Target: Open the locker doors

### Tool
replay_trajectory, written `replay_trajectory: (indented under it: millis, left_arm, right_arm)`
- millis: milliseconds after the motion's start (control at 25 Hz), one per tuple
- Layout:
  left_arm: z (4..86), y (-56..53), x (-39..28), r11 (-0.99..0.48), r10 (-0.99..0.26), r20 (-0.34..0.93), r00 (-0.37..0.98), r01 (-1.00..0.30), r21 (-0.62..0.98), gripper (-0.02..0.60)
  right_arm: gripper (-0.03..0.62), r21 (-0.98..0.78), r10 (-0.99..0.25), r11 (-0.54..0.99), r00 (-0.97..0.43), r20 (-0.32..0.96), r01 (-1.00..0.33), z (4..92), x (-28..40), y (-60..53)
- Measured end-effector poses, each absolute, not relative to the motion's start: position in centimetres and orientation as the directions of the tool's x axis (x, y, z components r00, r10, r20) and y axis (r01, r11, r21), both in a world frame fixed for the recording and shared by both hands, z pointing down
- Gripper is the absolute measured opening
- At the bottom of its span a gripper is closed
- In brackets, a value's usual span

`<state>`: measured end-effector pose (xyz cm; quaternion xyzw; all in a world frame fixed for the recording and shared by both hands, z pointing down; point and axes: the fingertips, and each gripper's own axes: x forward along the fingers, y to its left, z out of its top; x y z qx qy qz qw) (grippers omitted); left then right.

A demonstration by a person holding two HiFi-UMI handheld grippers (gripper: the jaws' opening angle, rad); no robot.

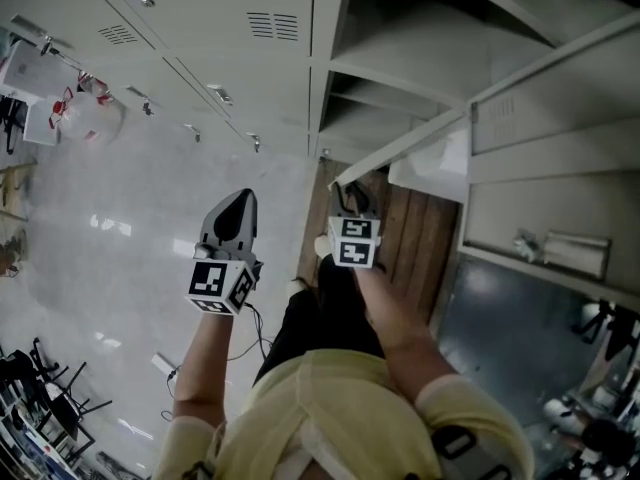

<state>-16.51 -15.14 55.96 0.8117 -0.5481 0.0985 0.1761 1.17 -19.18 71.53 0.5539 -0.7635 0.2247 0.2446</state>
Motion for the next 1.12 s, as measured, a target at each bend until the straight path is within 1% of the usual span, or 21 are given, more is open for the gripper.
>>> replay_trajectory:
  millis: [600,1120]
  left_arm:
    - [55.5,-12.8,-13.3,-0.402,-0.831,0.339,0.441,-0.898,0.18,-0.006]
    - [55.8,-10.9,-10.9,-0.446,-0.806,0.35,0.477,-0.879,0.171,-0.006]
  right_arm:
    - [0.123,-0.09,-0.708,0.253,-0.248,0.661,-0.963,71.9,5.8,-14.0]
    - [0.123,-0.062,-0.699,0.196,-0.184,0.691,-0.979,72.0,10.5,-10.5]
